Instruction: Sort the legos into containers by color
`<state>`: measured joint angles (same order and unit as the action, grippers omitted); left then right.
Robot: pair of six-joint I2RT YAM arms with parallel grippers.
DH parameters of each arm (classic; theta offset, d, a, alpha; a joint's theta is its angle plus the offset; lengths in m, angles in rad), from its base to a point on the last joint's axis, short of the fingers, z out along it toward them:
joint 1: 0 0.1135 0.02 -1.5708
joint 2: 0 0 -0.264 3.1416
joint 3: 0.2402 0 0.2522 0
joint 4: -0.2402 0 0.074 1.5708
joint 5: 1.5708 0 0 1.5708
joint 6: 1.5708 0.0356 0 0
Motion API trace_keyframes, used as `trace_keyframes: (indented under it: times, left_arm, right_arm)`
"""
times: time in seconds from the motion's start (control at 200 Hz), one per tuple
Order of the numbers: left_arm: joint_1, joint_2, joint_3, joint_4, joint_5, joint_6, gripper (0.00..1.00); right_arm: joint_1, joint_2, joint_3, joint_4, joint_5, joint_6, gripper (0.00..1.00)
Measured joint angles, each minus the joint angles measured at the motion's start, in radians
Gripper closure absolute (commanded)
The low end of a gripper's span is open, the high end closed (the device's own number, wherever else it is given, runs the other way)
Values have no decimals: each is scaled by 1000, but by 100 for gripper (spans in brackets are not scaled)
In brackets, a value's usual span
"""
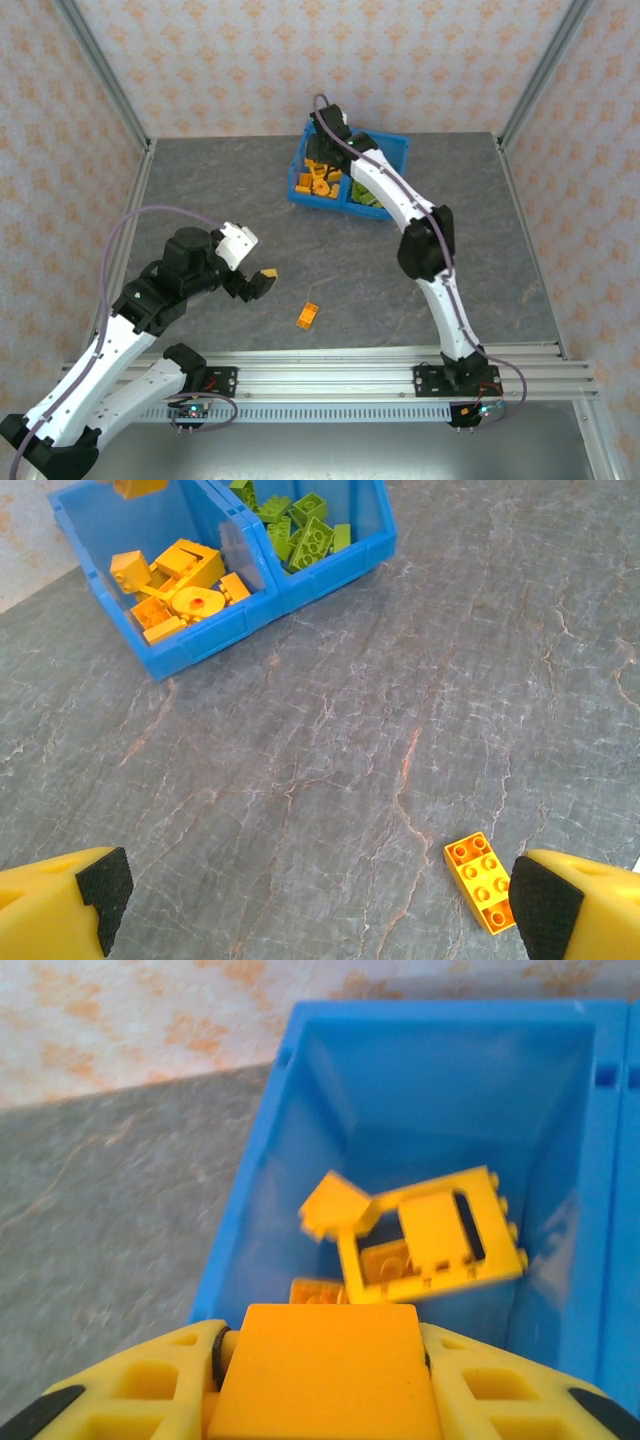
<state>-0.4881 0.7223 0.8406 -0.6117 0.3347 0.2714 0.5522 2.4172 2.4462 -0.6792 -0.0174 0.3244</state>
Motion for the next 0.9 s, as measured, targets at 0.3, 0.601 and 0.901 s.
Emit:
trace_keyframes:
  times: [0.3, 0.601, 0.901]
  left_arm:
    - [0, 0, -8, 16, -14, -1, 0]
    - [0, 36, -13, 22, -14, -5, 0]
    - [0, 61, -13, 33, -26, -21, 0]
  right_arm:
    - [-63, 228, 193, 57, -40, -16, 54]
    - [-65, 301, 285, 192, -60, -32, 40]
    - [-77, 277, 302, 189, -66, -53, 27]
